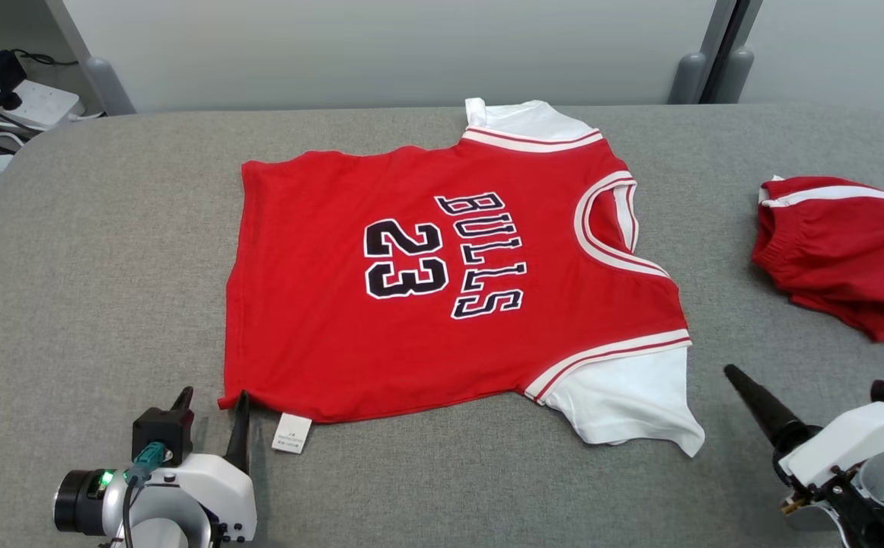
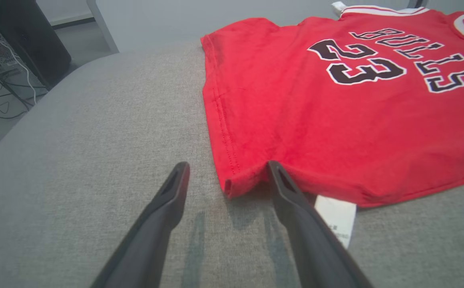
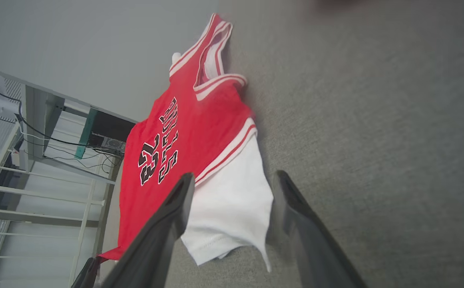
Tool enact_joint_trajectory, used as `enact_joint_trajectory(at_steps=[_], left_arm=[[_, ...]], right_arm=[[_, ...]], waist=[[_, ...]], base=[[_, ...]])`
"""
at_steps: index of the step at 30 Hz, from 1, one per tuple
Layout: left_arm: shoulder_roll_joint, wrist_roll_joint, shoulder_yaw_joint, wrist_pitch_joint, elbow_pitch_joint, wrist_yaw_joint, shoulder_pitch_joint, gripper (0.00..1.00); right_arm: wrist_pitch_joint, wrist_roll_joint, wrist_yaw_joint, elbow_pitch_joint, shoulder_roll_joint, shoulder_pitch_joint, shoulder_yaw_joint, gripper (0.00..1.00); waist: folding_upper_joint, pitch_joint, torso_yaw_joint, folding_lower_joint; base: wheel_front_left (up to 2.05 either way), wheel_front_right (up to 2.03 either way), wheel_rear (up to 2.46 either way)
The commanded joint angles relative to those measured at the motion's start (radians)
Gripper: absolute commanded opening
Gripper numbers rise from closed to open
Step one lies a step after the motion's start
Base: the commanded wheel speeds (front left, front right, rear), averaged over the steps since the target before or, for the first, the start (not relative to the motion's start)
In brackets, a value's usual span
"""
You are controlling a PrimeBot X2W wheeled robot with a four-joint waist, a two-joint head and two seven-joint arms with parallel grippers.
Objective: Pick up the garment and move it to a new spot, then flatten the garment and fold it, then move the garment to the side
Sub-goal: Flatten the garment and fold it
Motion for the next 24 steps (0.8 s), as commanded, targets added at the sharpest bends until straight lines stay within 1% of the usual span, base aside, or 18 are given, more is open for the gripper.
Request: enact_joint_trajectory(at_steps=[1,6,7,9,10,13,14,17,18,21,24], left_arm=[[0.023,0.009,0.04,-0.009,-0.036,0.013,-0.009,1.0],[0.017,0.013,0.063,-0.009,-0.115,0.033,0.015,1.0],[0.011,0.015,0.071,-0.009,-0.155,0.038,0.027,1.0],[0.004,0.014,0.081,-0.009,-0.189,0.042,0.043,1.0],[0.0,0.012,0.088,-0.009,-0.205,0.043,0.051,1.0],[-0.01,0.009,0.103,-0.009,-0.246,0.045,0.076,1.0],[-0.016,0.008,0.111,-0.009,-0.269,0.044,0.091,1.0],[-0.025,0.01,0.119,-0.009,-0.298,0.042,0.114,1.0],[-0.025,0.01,0.119,-0.009,-0.298,0.042,0.114,1.0],[-0.031,0.012,0.126,-0.009,-0.32,0.037,0.133,1.0],[-0.037,0.01,0.136,-0.009,-0.341,0.032,0.151,1.0]], right_arm=[[-0.042,-0.034,0.005,0.0,-0.037,0.0,-0.003,1.0],[-0.195,-0.171,0.005,0.064,-0.038,-0.037,-0.005,1.0],[-0.238,-0.247,0.005,0.094,-0.03,-0.057,-0.011,1.0],[-0.257,-0.339,0.005,0.121,-0.016,-0.075,-0.032,1.0],[-0.259,-0.394,0.005,0.13,-0.009,-0.085,-0.056,1.0],[-0.261,-0.598,0.005,0.107,0.038,-0.081,-0.209,1.0],[-0.261,-0.733,0.005,0.064,0.082,-0.05,-0.307,1.0],[-0.261,-0.908,0.005,-0.009,0.152,0.012,-0.426,1.0],[-0.261,-0.908,0.005,-0.009,0.152,0.012,-0.426,1.0],[-0.261,-1.039,0.005,-0.068,0.213,0.067,-0.498,1.0],[-0.261,-1.136,0.005,-0.104,0.25,0.106,-0.519,1.0]], waist=[[0.0,-0.009,0.0,0.0],[0.0,-0.031,0.003,0.0],[0.0,-0.04,0.005,0.0],[0.0,-0.049,0.008,0.0],[0.0,-0.053,0.01,0.0],[0.0,-0.066,0.013,0.0],[0.0,-0.072,0.017,0.0],[0.0,-0.08,0.024,0.0],[0.0,-0.08,0.024,0.0],[0.0,-0.086,0.029,0.0],[0.0,-0.091,0.032,0.0]], base=[[0.0,0.0,0.0],[0.0,0.0,0.0],[0.0,0.0,0.0],[0.0,0.0,0.0],[0.0,0.0,0.0],[0.0,0.0,0.0],[0.0,0.0,0.0],[0.0,0.0,0.0],[0.0,0.0,0.0],[0.0,0.0,0.0],[0.0,0.0,0.0]])
